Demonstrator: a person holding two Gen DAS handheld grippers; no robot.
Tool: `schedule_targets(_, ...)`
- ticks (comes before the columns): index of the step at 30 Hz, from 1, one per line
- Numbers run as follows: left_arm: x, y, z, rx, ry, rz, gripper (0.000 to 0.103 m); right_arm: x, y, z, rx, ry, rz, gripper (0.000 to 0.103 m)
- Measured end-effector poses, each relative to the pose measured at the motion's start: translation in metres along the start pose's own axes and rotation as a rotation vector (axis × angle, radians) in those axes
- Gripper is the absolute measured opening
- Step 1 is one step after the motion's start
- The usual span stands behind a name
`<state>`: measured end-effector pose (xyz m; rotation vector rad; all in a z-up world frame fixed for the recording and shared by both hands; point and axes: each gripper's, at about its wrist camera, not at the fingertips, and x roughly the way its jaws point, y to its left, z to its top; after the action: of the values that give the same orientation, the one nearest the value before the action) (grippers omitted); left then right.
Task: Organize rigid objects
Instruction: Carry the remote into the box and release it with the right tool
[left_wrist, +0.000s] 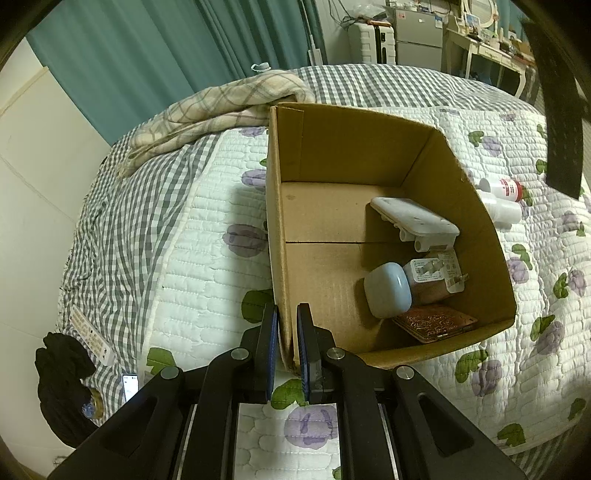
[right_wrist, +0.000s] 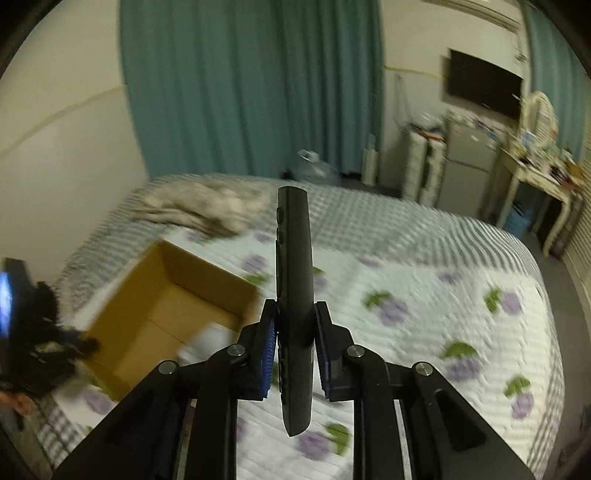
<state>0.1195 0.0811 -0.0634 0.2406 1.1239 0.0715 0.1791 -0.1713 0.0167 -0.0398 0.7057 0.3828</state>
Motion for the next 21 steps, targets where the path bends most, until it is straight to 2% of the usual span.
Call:
schedule_targets(6,0.0,0.002,-0.001,-0.01,-0.003,-0.008,0.01,0.024,0.058,0.019,-0.045,0.015,0.148,0.019)
schedule_targets(11,0.0,0.002,-0.001,-0.01,-0.004,-0.011,0.01,0.068,0.09,0.007,-0.031,0.107,0.236,0.019)
schedule_targets(17,0.0,0.002,-0.001,-0.009,-0.004,-0.012,0.01,0.126,0.107,-0.025,-0.003,0.253,0.279,0.019)
schedule_targets(21,0.002,0.002,-0.001,-0.008,-0.004,-0.012,0.01,0.142,0.108,-0.041,0.005,0.298,0.288,0.019)
